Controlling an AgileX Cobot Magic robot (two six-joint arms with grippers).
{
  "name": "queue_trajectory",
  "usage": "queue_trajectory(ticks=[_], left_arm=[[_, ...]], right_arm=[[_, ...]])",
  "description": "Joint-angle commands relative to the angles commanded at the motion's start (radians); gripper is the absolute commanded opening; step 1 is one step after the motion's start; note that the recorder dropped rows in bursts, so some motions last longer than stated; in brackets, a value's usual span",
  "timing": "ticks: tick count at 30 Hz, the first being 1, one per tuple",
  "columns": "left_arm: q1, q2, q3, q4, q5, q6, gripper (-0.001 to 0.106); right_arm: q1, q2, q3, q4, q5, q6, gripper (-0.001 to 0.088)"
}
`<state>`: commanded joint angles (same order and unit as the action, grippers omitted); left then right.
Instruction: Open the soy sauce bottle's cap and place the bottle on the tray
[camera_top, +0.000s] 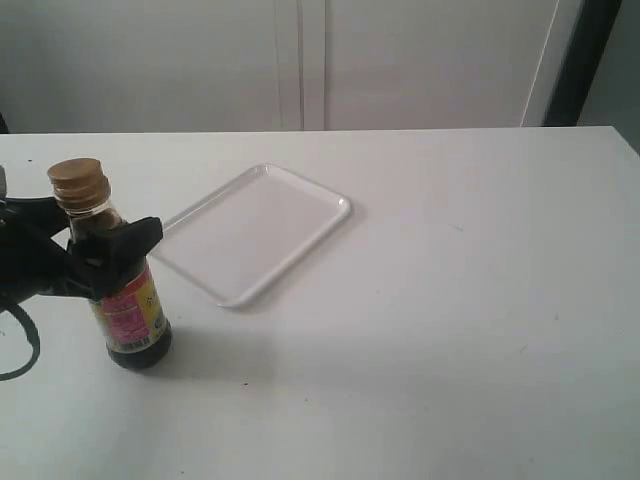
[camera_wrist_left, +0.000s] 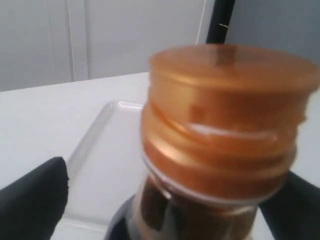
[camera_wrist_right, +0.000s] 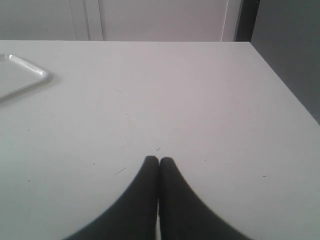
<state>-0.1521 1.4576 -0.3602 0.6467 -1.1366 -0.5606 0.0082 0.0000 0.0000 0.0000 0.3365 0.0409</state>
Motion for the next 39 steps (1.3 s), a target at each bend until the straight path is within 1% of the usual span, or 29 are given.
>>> queue_trajectory(ticks=[22,25,28,29,31,32,33,36,37,38,39], left_arm=[[0.0,0.131,0.0,-0.011,-0.024,0.068,0.099],[0.0,0.149,0.0,-0.013,-0.057,0.069,0.099],[0.0,0.173,0.0,-0.013,-0.058,0.072,0.098],[0.0,0.181,0.0,-0.013,-0.058,0.077,0.096],[0.0,0.191,0.0,-0.013,-0.06,0.086,0.086],[0.0,0.196,0.0,-0.013,-0.065,0.089,0.08],[0.0,0.196,0.0,-0.013,-0.065,0.089,0.077],[0.0,0.196,0.0,-0.002,-0.065,0.091,0.057],[0.0,0.196,0.0,0.015,-0.065,0.095,0.044],[0.0,0.196,0.0,0.026,-0.065,0.098,0.033],[0.0,0.196,0.0,0.049,-0.065,0.109,0.017]], right_arm=[[0.0,0.0,0.0,0.0,-0.001,0.0,0.0],[0.0,0.0,0.0,0.0,-0.001,0.0,0.0],[0.0,0.0,0.0,0.0,-0.001,0.0,0.0],[0.0,0.0,0.0,0.0,-0.001,0.0,0.0],[0.0,0.0,0.0,0.0,-0.001,0.0,0.0],[0.0,0.0,0.0,0.0,-0.001,0.0,0.0],[0.0,0.0,0.0,0.0,-0.001,0.0,0.0],[0.0,0.0,0.0,0.0,-0.001,0.0,0.0],[0.0,0.0,0.0,0.0,-0.001,0.0,0.0],[0.0,0.0,0.0,0.0,-0.001,0.0,0.0],[0.0,0.0,0.0,0.0,-0.001,0.0,0.0]])
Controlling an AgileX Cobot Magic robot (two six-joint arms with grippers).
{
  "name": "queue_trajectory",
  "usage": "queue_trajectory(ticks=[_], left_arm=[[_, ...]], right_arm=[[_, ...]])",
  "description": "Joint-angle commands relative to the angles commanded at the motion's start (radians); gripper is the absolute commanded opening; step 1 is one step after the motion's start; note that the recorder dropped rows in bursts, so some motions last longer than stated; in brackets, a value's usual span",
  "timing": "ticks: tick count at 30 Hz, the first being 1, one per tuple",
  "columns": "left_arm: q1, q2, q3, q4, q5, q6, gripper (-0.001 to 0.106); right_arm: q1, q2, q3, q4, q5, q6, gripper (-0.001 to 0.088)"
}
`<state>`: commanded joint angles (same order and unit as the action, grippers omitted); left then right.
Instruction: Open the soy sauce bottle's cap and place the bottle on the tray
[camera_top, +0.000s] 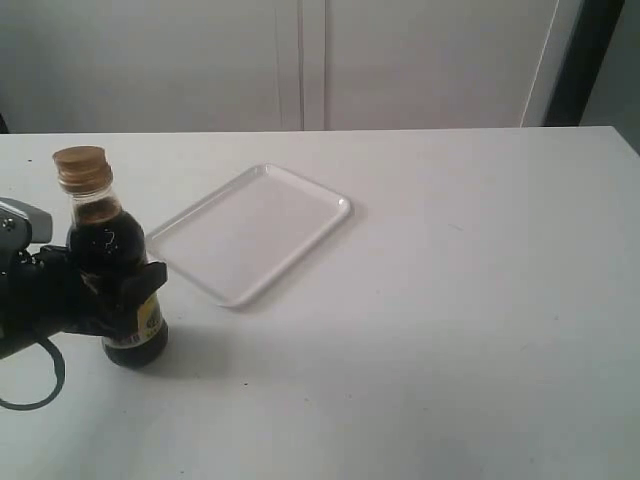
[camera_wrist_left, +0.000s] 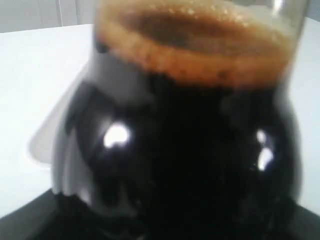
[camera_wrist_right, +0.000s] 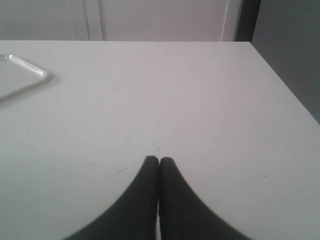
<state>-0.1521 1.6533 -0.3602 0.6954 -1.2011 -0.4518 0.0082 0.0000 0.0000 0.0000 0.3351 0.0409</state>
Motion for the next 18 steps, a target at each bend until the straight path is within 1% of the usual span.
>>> queue_trajectory(ticks=[1,2,4,15,17,18], left_arm=[[0.0,0.0,0.0,0.019,-0.001,0.013,0.007],[0.0,0.0,0.0,0.036,-0.005,0.03,0.0],[0.0,0.0,0.0,0.046,-0.02,0.03,0.0],[0.0,0.0,0.0,0.046,-0.02,0.034,0.0],[0.0,0.0,0.0,0.046,-0.02,0.034,0.0],[0.0,0.0,0.0,0.046,-0.02,0.034,0.0]], right_arm=[[0.0,0.0,0.0,0.0,0.0,0.0,0.0],[0.0,0.0,0.0,0.0,0.0,0.0,0.0],[0.0,0.0,0.0,0.0,0.0,0.0,0.0],[0.0,0.0,0.0,0.0,0.0,0.023,0.0],[0.0,0.0,0.0,-0.012,-0.031,-0.012,0.0],[0.0,0.0,0.0,0.01,-0.066,-0.002,0.0]])
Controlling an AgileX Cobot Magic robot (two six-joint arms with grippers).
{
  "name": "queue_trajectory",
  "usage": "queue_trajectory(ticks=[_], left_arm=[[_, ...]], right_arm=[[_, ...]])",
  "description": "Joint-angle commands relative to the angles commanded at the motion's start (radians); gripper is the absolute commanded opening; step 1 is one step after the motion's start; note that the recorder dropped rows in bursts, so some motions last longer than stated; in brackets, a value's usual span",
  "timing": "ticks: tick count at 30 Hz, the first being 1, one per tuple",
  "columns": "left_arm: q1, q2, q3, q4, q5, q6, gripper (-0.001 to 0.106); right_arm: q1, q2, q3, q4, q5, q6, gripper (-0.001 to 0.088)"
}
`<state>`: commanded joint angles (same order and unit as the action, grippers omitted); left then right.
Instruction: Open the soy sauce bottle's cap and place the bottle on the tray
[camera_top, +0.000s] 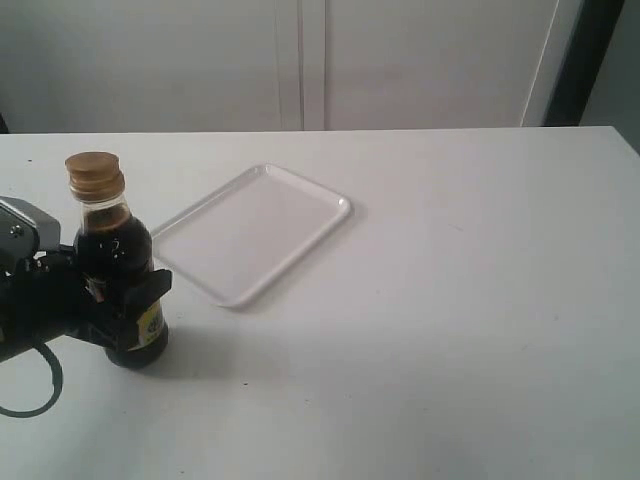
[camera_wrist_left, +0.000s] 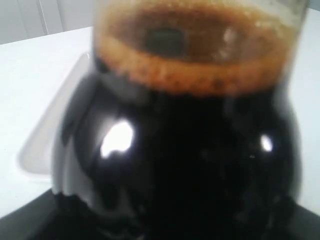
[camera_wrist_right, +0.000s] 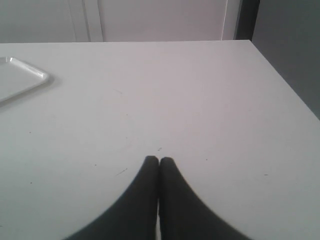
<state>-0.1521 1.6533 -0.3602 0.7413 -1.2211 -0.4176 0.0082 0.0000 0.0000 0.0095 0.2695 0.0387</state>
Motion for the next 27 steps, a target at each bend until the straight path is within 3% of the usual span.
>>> queue_trajectory(ticks=[4,7,11,15,20,27], left_arm=[[0.0,0.0,0.0,0.0,0.0,0.0,0.0],[0.0,0.0,0.0,0.0,0.0,0.0,0.0],[0.0,0.0,0.0,0.0,0.0,0.0,0.0],[0.0,0.0,0.0,0.0,0.0,0.0,0.0],[0.0,0.0,0.0,0.0,0.0,0.0,0.0],[0.0,0.0,0.0,0.0,0.0,-0.004,0.0]], right_arm=[[0.002,0.0,0.0,0.256,-0.23,0.108,0.0],[0.002,0.0,0.0,0.287,-0.408,0.139,0.0],[0.002,0.0,0.0,0.287,-0.516,0.228,0.0],[0.002,0.0,-0.004,0.214,-0.519,0.226,0.0],[0.002,0.005,-0.104,0.096,-0.505,0.226,0.0],[0.002,0.236,-0.266,-0.02,-0.407,0.226,0.0]])
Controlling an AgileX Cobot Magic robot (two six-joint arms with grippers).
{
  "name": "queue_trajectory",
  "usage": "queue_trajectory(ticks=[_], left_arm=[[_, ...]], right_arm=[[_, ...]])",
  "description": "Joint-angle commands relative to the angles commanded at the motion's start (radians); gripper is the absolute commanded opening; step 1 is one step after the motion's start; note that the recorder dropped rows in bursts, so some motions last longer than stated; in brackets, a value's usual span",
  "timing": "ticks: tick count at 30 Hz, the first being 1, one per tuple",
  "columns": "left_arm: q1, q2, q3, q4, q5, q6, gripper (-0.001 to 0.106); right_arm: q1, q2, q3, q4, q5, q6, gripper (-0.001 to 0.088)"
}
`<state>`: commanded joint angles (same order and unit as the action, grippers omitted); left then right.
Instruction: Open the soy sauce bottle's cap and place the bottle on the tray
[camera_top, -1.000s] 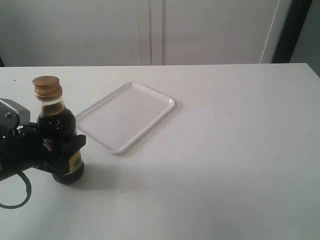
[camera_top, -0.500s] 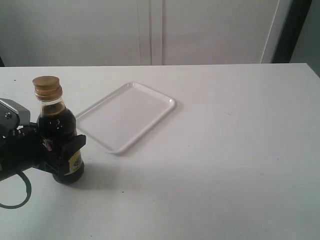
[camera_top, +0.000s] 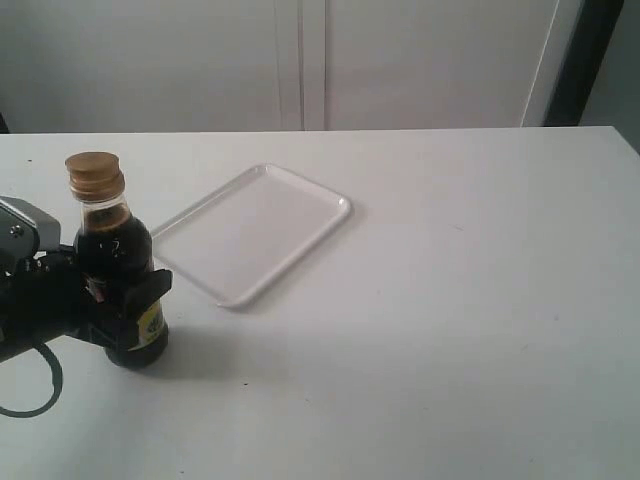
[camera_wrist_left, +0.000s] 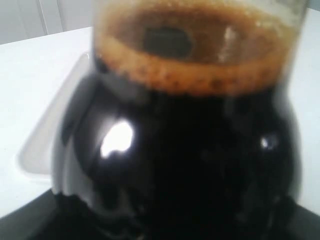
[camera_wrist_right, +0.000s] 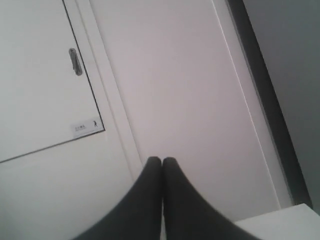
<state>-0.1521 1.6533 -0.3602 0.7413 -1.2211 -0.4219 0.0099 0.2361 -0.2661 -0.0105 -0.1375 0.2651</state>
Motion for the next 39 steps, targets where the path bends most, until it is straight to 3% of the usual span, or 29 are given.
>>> queue_trajectory(ticks=[5,12,15,20,25,32,39], left_arm=[[0.0,0.0,0.0,0.0,0.0,0.0,0.0],[0.0,0.0,0.0,0.0,0.0,0.0,0.0],[0.0,0.0,0.0,0.0,0.0,0.0,0.0],[0.0,0.0,0.0,0.0,0.0,0.0,0.0],[0.0,0.0,0.0,0.0,0.0,0.0,0.0],[0.0,0.0,0.0,0.0,0.0,0.0,0.0],[0.0,0.0,0.0,0.0,0.0,0.0,0.0]], right_arm=[[0.0,0.158,-0.108,-0.099,0.161,-0.003,0.0],[0.0,0.351,-0.211,-0.06,0.486,-0.178,0.0],[0.0,0.444,-0.247,0.094,0.646,-0.388,0.0],[0.0,0.609,-0.287,0.639,0.823,-0.912,0.0],[0.0,0.76,-0.312,0.996,0.956,-1.255,0.0],[0.006,0.906,-0.349,1.266,1.116,-1.506,0.0],[0.112,1.004,-0.415,1.318,1.103,-1.568,0.0]])
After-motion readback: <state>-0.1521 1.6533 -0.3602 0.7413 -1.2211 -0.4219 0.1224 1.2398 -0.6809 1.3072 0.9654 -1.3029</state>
